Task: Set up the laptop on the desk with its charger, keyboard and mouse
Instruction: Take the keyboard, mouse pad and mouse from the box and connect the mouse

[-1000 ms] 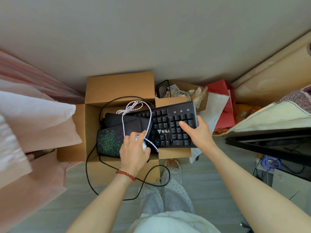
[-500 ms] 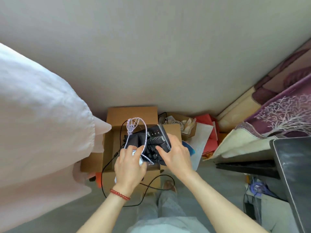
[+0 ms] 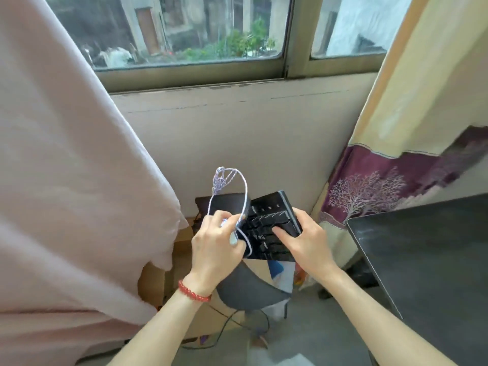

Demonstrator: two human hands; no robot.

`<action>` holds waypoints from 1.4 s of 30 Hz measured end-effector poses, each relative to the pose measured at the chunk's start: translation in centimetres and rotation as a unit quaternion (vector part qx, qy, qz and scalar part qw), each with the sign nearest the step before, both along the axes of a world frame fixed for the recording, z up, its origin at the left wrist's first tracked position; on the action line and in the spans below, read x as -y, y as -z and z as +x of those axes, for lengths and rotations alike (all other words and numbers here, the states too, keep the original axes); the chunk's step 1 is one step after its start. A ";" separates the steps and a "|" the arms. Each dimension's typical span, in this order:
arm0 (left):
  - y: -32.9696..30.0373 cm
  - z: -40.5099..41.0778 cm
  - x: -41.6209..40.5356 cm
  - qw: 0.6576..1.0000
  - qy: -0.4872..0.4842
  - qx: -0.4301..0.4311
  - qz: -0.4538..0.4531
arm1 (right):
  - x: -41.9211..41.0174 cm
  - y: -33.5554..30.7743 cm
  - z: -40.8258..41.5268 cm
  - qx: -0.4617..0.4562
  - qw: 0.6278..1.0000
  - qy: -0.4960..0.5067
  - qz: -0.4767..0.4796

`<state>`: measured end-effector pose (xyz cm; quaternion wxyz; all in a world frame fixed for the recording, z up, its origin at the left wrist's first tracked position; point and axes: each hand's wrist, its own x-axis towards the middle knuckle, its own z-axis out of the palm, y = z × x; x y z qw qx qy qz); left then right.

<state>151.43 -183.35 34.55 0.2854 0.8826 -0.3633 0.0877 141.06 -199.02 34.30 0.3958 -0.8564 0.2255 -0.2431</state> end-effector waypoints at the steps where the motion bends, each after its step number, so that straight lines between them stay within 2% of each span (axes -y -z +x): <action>1: -0.8 -0.4 0.0 1.000 0.008 0.007 -0.019 | -0.2 -0.6 -0.9 0.005 1.000 0.012 0.025; 8: -7.6 -9.6 0.7 0.980 0.159 0.008 -0.119 | -2.8 -7.2 -15.2 0.090 0.985 0.119 0.088; 12: -10.0 -15.1 2.4 0.962 0.229 -0.021 -0.144 | -3.3 -9.7 -23.2 0.112 0.971 0.197 0.078; 17: -11.1 -23.8 5.4 0.930 0.335 -0.048 -0.144 | -4.6 -10.2 -34.9 0.129 0.936 0.318 0.078; 24: -8.7 -35.9 10.8 0.884 0.443 -0.099 -0.112 | -7.0 -6.9 -51.5 0.165 0.848 0.482 0.148; 30: -5.3 -45.4 15.8 0.874 0.465 -0.134 -0.047 | -7.6 -0.6 -62.8 0.195 0.741 0.596 0.239; 37: -2.5 -52.5 19.5 0.867 0.475 -0.151 0.018 | -5.9 7.4 -68.6 0.220 0.637 0.643 0.364; 39: -1.4 -53.4 19.9 0.862 0.476 -0.172 0.038 | -5.8 9.1 -68.8 0.210 0.616 0.654 0.385; 42: 0.0 -54.3 20.2 0.850 0.491 -0.174 0.077 | -5.1 10.7 -68.9 0.135 0.621 0.680 0.366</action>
